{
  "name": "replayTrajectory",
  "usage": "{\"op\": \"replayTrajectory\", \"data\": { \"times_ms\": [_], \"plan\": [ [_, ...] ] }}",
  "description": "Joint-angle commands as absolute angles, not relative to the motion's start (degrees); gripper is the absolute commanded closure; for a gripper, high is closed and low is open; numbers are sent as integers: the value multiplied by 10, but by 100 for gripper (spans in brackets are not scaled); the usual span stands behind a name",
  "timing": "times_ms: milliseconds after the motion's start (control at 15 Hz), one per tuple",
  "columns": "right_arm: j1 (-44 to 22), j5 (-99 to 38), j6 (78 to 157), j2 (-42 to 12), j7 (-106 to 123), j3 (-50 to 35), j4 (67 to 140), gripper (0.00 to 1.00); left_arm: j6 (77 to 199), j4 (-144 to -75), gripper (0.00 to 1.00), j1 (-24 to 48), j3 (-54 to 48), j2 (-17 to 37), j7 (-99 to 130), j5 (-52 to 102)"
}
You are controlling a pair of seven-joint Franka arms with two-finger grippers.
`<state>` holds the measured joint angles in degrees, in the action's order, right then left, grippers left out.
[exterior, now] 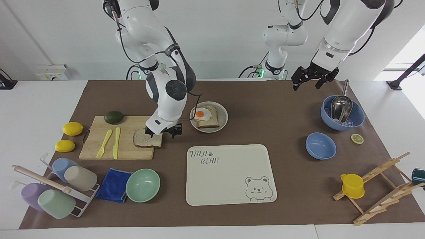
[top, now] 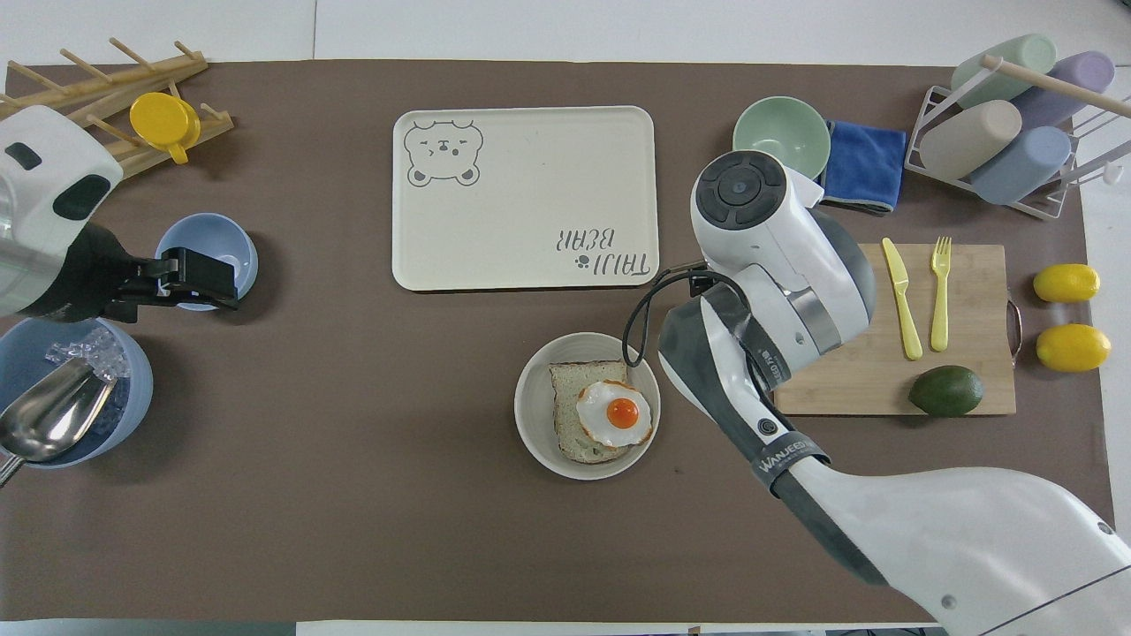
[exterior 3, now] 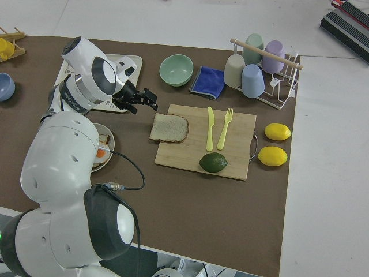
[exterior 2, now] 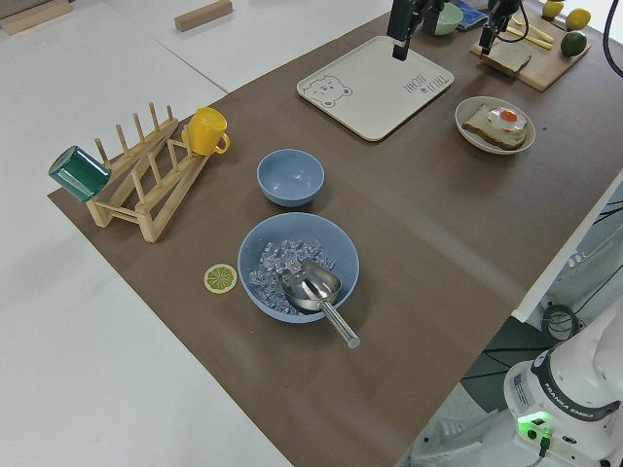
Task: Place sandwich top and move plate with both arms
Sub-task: 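Reach the right gripper to the bread slice on the cutting board and grasp it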
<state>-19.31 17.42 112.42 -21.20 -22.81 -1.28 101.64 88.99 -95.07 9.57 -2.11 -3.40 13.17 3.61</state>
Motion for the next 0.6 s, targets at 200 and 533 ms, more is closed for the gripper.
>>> {"op": "replayTrajectory", "data": {
  "times_ms": [200, 533],
  "plan": [
    [-173, 191, 1160, -190, -240, -18, 1082, 0, 897, -960, 0, 91, -22, -41, 129, 41],
    [-173, 198, 1162, -181, -238, -18, 1107, 6, 899, -960, 0, 91, -22, -41, 131, 41]
  ]
}}
